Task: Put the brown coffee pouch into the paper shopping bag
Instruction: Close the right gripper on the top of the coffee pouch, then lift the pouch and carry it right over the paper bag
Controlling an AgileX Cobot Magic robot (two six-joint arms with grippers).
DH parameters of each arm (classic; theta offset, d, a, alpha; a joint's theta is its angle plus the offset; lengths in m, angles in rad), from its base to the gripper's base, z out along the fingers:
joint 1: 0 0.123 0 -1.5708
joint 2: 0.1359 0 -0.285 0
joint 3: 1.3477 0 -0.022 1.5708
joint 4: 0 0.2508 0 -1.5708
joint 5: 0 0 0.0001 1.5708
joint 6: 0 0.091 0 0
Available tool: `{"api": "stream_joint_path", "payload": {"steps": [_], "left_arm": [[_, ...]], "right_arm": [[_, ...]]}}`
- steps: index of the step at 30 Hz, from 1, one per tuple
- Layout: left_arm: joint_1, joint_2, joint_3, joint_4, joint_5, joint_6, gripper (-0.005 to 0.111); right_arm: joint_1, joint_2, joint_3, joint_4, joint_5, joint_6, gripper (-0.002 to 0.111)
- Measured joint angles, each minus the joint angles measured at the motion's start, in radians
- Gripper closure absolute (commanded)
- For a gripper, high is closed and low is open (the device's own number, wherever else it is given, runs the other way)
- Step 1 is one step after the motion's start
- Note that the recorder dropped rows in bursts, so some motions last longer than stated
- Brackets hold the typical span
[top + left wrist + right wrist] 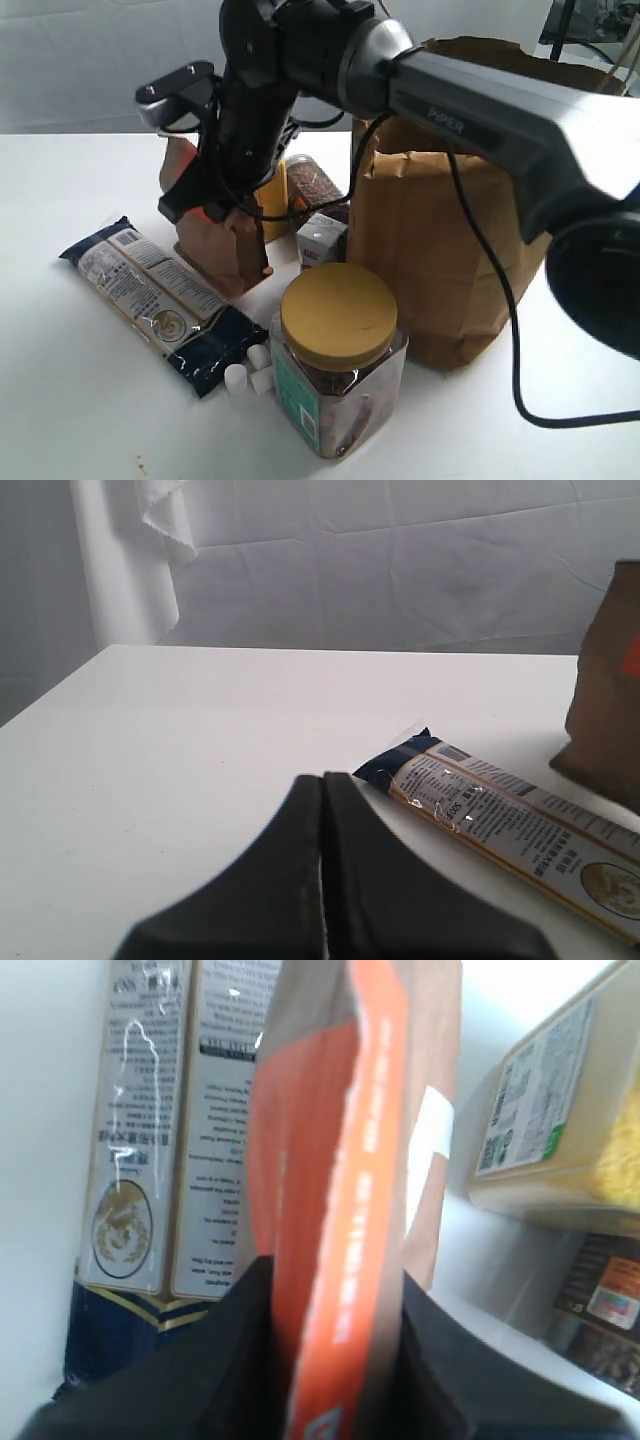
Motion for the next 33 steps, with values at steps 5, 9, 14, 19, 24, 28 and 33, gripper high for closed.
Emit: {"api": "stream_joint_path", "payload": {"steps": [5, 9, 14, 19, 24, 28, 33], "left_arm": [[0.000, 0.000, 0.000, 0.000, 0.000, 0.000, 0.107], [0.000, 0.000, 0.000, 0.000, 0.000, 0.000, 0.107], [0.000, 0.000, 0.000, 0.000, 0.000, 0.000, 0.107], [0.000, 0.000, 0.000, 0.000, 0.000, 0.000, 0.107], [0.000, 0.000, 0.000, 0.000, 0.000, 0.000, 0.107], [0.000, 0.000, 0.000, 0.000, 0.000, 0.000, 0.107], [0.000, 0.000, 0.000, 0.000, 0.000, 0.000, 0.107]], "right_arm": [[0.000, -0.111, 0.000, 0.010, -0.012, 0.000, 0.108], [0.000, -0.184, 0.000, 0.053, -0.012, -0.008, 0.108], [0.002, -0.275, 0.000, 0.086, 0.009, -0.016, 0.108], [0.002, -0.360, 0.000, 0.069, 0.054, -0.018, 0.108], [0.002, -0.439, 0.000, 0.010, 0.101, -0.014, 0.108], [0.002, -0.496, 0.000, -0.067, 0.130, 0.012, 0.108], [0.002, -0.552, 0.000, -0.201, 0.133, 0.076, 0.108]]}}
